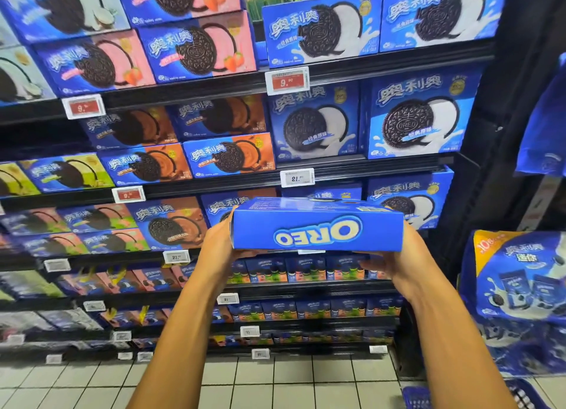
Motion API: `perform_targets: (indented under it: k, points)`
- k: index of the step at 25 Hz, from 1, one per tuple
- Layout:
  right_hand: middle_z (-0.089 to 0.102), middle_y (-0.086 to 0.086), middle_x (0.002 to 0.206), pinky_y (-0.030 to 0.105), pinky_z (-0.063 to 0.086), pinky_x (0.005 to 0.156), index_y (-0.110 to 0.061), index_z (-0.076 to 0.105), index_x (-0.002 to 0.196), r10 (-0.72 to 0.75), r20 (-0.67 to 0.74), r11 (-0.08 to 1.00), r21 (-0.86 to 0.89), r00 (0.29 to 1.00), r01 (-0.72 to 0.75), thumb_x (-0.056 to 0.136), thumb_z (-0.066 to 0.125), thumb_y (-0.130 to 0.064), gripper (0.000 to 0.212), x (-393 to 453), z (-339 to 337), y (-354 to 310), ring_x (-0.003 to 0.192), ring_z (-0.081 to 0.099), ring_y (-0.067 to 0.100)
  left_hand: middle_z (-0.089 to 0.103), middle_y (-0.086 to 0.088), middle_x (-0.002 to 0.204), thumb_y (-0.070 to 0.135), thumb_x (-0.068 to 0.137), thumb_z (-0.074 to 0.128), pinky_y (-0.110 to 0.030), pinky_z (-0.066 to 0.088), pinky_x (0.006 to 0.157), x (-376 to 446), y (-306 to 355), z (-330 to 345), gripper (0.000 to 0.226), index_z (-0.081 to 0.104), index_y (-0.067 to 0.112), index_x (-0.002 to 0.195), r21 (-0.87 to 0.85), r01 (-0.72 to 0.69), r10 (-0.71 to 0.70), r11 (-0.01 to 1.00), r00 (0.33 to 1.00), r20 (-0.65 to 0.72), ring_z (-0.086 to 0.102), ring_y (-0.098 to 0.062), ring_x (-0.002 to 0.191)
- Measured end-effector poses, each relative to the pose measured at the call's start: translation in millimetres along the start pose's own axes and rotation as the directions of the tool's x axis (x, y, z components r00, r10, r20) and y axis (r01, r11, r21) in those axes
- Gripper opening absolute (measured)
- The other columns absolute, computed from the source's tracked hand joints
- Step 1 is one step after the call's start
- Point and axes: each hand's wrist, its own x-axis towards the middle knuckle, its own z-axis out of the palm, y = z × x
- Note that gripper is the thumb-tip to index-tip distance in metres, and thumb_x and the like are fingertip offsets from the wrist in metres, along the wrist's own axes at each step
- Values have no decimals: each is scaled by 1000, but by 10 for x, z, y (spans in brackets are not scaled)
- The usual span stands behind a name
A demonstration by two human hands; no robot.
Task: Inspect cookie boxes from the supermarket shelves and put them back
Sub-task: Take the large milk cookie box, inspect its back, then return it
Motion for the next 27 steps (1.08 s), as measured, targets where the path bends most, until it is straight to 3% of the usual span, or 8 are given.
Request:
perform_targets:
  k: [4, 7, 10, 12, 14, 18, 23, 27]
  points:
    - [78, -1, 84, 31, 58, 49, -27, 68, 107, 14, 14, 1000, 24, 1000, -14, 102, 50, -40, 22, 18, 10, 30, 65, 73, 14, 78, 0, 89, 29, 84, 66, -31, 60, 62, -8, -65, -44, 16, 77, 32, 96, 28, 45, -45, 999, 999, 17, 73, -14, 73]
    - [79, 1, 100, 33, 60, 59, -27, 73, 111, 21, 50, 997, 77, 999, -25, 97, 57, -42, 26, 2, 16, 13, 79, 76, 16, 77, 5, 93, 39, 92, 58, -23, 55, 57, -48, -44, -59, 19, 77, 38, 95, 18, 28, -29, 999, 996, 86, 73, -14, 76]
    - [75, 2, 116, 32, 61, 64, -31, 74, 115, 59, 124, 979, 187, 990, -82, 90, 61, -47, 33, -44, 5, 38, 99, 74, 19, 67, 5, 129, 46, 97, 52, -30, 59, 78, -40, -56, -119, 39, 60, 32, 133, -97, 21, 0, 995, 976, 217, 67, -16, 114]
    - [70, 1, 127, 34, 62, 70, -35, 62, 132, 43, 178, 982, 171, 983, -74, 92, 59, -46, 41, -40, -9, 76, 111, 70, 22, 60, 1, 139, 51, 93, 54, -40, 56, 89, -32, -63, -165, 53, 50, 31, 141, -171, 35, 12, 985, 964, 265, 61, -22, 124]
    - [68, 0, 130, 37, 62, 72, -45, 54, 135, 16, 246, 992, 117, 969, -46, 91, 59, -37, 45, -24, -1, 101, 113, 69, 24, 56, 1, 143, 54, 86, 63, -50, 50, 99, -41, -96, -210, 59, 49, 37, 141, -169, 25, 26, 985, 957, 289, 56, -26, 129]
    - [67, 1, 132, 36, 62, 69, -52, 47, 135, -48, 289, 998, 53, 956, 34, 89, 58, -25, 54, -3, 118, 103, 108, 71, 25, 59, 6, 139, 38, 82, 73, -45, 58, 88, -65, -191, -326, 61, 46, 53, 135, -178, 0, 47, 984, 965, 257, 63, -26, 120]
    - [55, -6, 147, 52, 50, 99, -58, 52, 132, -243, 278, 970, 40, 929, 242, 89, 60, -23, 56, 73, 353, 196, 134, 53, 27, 55, 7, 144, 20, 90, 60, -39, 56, 92, -21, -258, -506, 63, 40, 50, 141, -218, -110, 149, 970, 973, 174, 59, -19, 126]
    - [57, -6, 144, 54, 48, 103, -50, 50, 138, -325, 293, 942, 9, 899, 337, 86, 69, -28, 59, 144, 587, 265, 135, 53, 24, 60, 16, 136, 22, 86, 67, -28, 56, 87, -20, -208, -763, 60, 49, 60, 129, -167, -217, 235, 962, 967, 97, 61, -11, 122]
